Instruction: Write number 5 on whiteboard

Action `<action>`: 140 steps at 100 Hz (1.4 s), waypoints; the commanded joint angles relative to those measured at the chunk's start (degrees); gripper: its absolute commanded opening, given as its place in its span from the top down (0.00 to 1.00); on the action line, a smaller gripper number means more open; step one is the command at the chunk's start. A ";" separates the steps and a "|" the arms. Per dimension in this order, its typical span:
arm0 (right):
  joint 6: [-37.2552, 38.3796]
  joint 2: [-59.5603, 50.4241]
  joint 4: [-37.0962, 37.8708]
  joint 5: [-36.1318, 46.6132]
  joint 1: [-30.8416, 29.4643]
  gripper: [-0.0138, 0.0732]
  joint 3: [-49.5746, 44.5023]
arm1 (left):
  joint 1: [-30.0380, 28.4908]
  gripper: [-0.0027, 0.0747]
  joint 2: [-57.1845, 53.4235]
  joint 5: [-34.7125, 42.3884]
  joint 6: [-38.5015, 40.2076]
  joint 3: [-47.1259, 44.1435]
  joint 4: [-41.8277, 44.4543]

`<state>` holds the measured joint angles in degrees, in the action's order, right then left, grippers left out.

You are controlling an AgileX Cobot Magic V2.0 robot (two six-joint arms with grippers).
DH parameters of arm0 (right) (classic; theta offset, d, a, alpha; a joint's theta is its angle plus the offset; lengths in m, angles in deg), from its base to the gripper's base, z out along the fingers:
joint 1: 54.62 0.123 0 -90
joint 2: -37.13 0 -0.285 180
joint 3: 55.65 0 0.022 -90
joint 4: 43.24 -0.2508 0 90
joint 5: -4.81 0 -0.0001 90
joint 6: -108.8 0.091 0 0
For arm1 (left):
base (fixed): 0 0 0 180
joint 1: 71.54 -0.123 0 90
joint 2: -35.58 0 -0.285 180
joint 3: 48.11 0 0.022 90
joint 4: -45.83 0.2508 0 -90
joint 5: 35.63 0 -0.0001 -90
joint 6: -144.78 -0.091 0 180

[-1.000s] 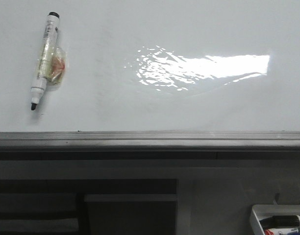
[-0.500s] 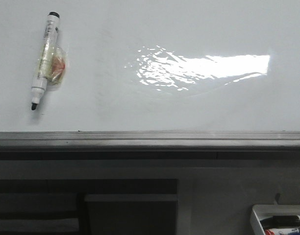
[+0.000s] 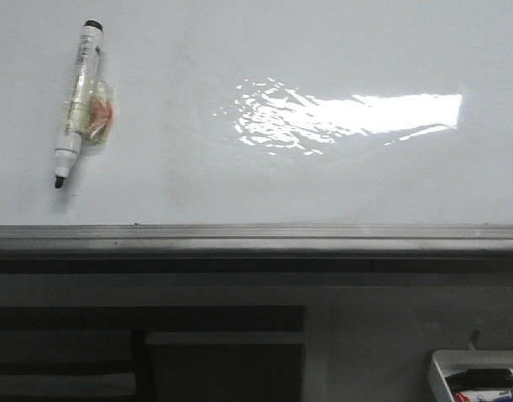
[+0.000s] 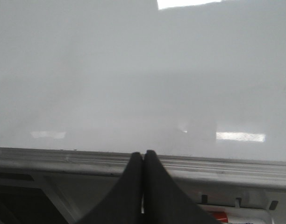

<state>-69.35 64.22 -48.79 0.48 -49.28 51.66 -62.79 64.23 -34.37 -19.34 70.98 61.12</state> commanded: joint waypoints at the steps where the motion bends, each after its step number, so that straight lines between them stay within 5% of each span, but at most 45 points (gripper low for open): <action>1: -0.59 0.88 0.02 5.36 0.17 0.91 2.13 | 4.93 0.49 5.18 4.44 0.53 4.63 -1.34; 25: -0.59 0.88 0.02 5.73 0.17 0.91 2.13 | 22.18 0.47 19.43 7.56 0.53 6.97 -6.02; 43: -0.59 0.88 0.02 5.73 0.17 0.91 2.13 | 29.18 0.37 28.57 11.46 0.53 6.97 -9.81; 125: -0.59 0.88 0.02 5.63 0.17 0.91 2.13 | 27.91 0.37 49.22 26.84 0.42 6.97 -19.37; 135: -0.59 0.88 -0.10 5.63 0.17 0.91 2.13 | 25.31 0.46 50.02 26.86 0.42 6.97 -19.37; 140: -0.59 0.88 -1.16 5.63 0.17 0.91 2.13 | 24.11 0.60 50.16 26.28 0.42 6.97 -19.37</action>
<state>-69.57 64.22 -49.08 1.60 -49.28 51.66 -36.61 114.16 -9.92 -19.22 76.47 43.26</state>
